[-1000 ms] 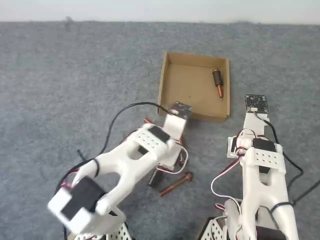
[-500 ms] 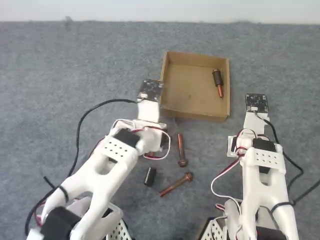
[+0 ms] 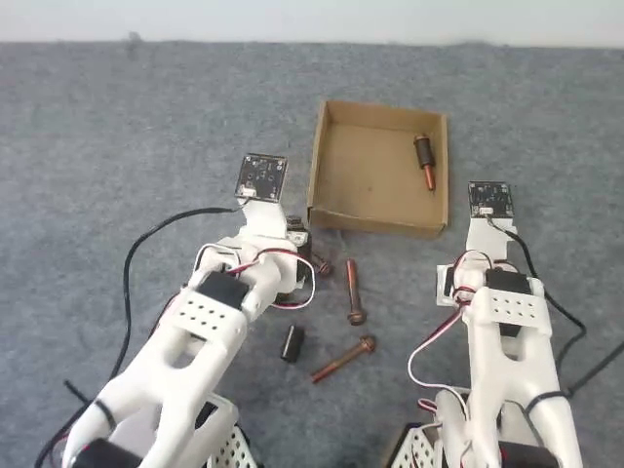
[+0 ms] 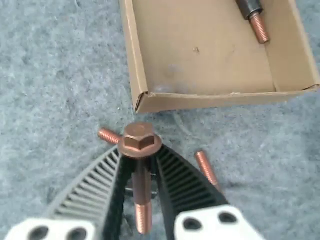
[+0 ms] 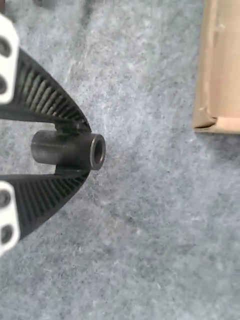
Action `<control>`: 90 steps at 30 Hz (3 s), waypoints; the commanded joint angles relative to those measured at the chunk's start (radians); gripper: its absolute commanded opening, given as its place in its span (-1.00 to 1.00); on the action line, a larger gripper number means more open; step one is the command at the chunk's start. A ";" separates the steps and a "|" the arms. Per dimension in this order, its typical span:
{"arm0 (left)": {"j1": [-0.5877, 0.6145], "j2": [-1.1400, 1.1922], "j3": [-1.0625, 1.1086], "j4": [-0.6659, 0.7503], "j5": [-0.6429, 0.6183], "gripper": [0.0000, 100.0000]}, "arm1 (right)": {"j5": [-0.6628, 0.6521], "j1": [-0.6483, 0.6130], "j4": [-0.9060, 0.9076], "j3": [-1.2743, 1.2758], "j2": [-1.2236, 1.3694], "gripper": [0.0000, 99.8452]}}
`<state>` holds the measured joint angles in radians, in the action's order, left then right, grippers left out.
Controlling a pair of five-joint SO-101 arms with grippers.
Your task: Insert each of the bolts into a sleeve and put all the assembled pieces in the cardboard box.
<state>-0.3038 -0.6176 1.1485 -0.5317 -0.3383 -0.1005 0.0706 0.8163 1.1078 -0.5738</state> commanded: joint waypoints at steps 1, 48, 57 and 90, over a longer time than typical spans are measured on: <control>0.005 -0.098 0.019 0.049 -0.005 -0.98 | -0.008 -0.021 -0.015 -0.006 -0.044 -0.99; 0.322 -0.262 0.298 0.287 -0.002 -0.98 | -0.012 -0.426 -0.997 0.559 -0.642 -0.99; 0.322 -0.262 0.309 0.285 -0.002 -0.98 | -0.014 -0.430 -1.046 0.539 -0.641 -0.99; 0.384 -0.272 0.354 0.292 -0.003 -0.98 | -0.008 -0.323 -1.759 0.074 0.337 -0.99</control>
<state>0.0736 -0.8477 1.5182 -0.2816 -0.3383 -0.1005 -0.2654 -0.8378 1.2628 -0.3069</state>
